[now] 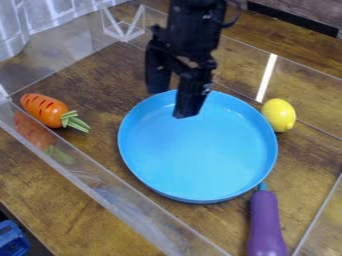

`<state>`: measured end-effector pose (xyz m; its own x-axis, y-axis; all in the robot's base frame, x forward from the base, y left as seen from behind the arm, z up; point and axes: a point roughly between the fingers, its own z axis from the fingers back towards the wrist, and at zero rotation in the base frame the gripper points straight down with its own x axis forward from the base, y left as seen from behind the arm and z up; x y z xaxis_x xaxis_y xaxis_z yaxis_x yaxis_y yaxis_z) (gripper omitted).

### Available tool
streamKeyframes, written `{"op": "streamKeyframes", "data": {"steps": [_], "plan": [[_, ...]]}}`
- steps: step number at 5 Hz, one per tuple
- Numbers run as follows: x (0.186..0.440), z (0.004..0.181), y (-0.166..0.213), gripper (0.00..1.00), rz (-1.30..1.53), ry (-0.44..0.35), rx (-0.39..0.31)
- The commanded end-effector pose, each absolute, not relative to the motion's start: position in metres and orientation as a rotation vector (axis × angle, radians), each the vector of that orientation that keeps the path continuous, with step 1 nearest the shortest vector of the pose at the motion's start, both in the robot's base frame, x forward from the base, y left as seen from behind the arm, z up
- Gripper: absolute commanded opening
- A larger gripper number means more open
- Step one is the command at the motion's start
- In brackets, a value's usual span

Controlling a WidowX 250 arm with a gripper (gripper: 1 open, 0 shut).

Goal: Put the carrot on the blue tray

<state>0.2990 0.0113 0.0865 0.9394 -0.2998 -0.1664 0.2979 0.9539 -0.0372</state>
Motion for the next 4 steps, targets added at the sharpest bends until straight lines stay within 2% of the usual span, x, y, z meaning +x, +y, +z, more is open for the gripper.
{"op": "streamKeyframes", "data": {"steps": [1,2,3,4], "plan": [[0.294,0.079,0.033,1.00,-0.352,0.142,-0.004],[0.279,0.070,0.063,1.00,-0.464,0.132,0.004],[0.267,0.079,0.101,1.00,-0.501,0.121,0.037],[0.260,0.078,0.138,1.00,-0.478,0.115,0.051]]}}
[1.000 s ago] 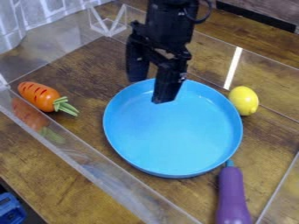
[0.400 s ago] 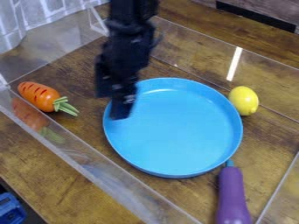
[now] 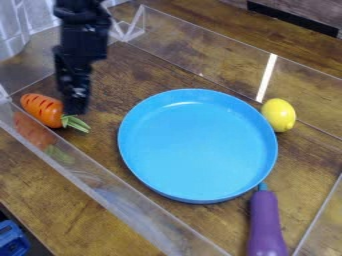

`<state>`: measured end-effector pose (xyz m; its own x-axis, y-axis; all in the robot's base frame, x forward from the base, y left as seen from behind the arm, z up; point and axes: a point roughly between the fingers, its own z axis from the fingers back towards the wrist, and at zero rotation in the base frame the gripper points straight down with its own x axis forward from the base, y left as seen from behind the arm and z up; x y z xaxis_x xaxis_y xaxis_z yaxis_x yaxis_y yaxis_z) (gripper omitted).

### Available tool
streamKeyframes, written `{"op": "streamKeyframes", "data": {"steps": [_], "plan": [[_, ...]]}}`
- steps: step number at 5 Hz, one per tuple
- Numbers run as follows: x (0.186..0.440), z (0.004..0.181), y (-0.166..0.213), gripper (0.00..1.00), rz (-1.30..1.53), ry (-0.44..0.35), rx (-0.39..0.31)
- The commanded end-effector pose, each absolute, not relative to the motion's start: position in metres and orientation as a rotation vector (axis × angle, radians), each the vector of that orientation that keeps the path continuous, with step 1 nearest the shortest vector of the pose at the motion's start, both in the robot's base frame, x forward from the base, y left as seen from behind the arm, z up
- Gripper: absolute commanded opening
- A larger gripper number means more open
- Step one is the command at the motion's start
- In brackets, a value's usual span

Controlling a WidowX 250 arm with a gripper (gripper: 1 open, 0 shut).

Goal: Put the carrot on the blue tray

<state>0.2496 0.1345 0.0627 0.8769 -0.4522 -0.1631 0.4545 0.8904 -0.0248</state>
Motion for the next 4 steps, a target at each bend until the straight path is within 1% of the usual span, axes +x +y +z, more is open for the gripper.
{"op": "streamKeyframes", "data": {"steps": [1,2,4], "plan": [[0.264,0.059,0.150,1.00,-0.538,0.129,0.071],[0.264,0.033,0.149,1.00,-0.613,0.132,0.093],[0.271,0.031,0.164,1.00,-0.537,0.129,0.105]]}}
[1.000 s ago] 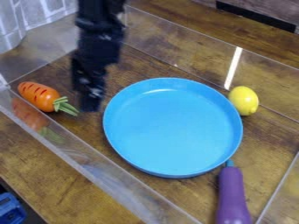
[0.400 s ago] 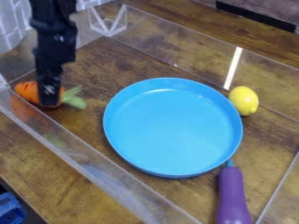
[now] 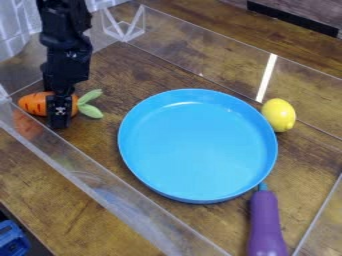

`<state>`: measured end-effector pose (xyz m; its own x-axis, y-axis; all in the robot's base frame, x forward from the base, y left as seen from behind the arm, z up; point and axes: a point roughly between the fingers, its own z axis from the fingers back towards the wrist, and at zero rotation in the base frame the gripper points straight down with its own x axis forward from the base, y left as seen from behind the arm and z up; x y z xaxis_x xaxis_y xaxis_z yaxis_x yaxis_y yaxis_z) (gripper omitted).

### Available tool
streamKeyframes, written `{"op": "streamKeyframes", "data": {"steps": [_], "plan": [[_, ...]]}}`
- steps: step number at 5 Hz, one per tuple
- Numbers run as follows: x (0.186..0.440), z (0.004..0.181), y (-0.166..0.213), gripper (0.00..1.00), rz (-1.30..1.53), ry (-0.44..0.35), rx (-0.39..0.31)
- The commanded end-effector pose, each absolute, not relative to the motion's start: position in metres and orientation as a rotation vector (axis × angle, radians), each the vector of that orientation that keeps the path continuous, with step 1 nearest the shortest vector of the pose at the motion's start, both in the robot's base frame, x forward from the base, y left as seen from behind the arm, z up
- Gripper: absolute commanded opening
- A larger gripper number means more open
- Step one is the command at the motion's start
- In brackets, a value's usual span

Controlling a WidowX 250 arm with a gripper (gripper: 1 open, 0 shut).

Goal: Put the carrot on the blue tray

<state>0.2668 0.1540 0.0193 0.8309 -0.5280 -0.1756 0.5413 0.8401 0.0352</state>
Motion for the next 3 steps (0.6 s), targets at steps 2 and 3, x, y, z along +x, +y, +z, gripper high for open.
{"op": "streamKeyframes", "data": {"steps": [2,3], "plan": [[0.282,0.030,0.171,1.00,-0.433,0.117,0.106],[0.290,0.029,0.171,1.00,-0.368,0.108,0.103]]}}
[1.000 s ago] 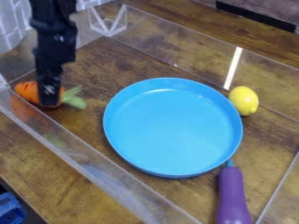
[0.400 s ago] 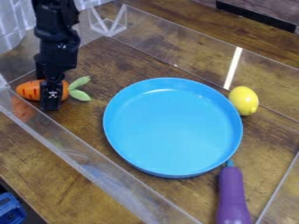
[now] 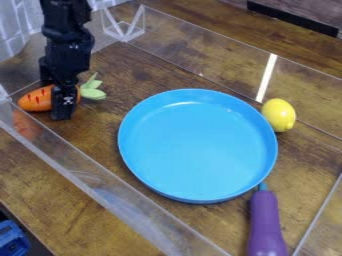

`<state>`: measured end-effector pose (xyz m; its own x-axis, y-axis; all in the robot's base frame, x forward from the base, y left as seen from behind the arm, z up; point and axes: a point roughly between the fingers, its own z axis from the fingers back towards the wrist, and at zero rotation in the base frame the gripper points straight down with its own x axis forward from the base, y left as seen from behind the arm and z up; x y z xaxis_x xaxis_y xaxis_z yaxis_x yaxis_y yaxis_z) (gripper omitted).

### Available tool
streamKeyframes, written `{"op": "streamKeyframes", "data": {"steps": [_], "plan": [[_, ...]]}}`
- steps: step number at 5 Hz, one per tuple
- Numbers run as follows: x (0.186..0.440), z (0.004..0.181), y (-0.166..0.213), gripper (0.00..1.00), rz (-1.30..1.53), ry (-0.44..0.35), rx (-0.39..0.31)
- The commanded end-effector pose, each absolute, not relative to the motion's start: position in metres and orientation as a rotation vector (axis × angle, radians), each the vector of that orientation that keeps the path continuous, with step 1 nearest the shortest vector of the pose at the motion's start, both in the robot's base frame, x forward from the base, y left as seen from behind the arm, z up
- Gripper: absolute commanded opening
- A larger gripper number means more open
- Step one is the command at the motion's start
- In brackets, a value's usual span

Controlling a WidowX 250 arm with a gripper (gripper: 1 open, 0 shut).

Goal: Put the carrot on the blue tray

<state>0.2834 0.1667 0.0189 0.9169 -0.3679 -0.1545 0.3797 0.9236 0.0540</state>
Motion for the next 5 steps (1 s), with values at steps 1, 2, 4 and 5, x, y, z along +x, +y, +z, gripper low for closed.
{"op": "streamKeyframes", "data": {"steps": [1,2,4,5], "plan": [[0.2877,0.0294,0.1698,0.00,-0.337,0.098,0.096],[0.2840,0.0296,0.1703,0.00,-0.303,0.099,0.082],[0.2799,0.0331,0.1702,0.00,-0.214,0.103,0.073],[0.2821,0.0341,0.1678,0.00,-0.239,0.103,0.082]]}}
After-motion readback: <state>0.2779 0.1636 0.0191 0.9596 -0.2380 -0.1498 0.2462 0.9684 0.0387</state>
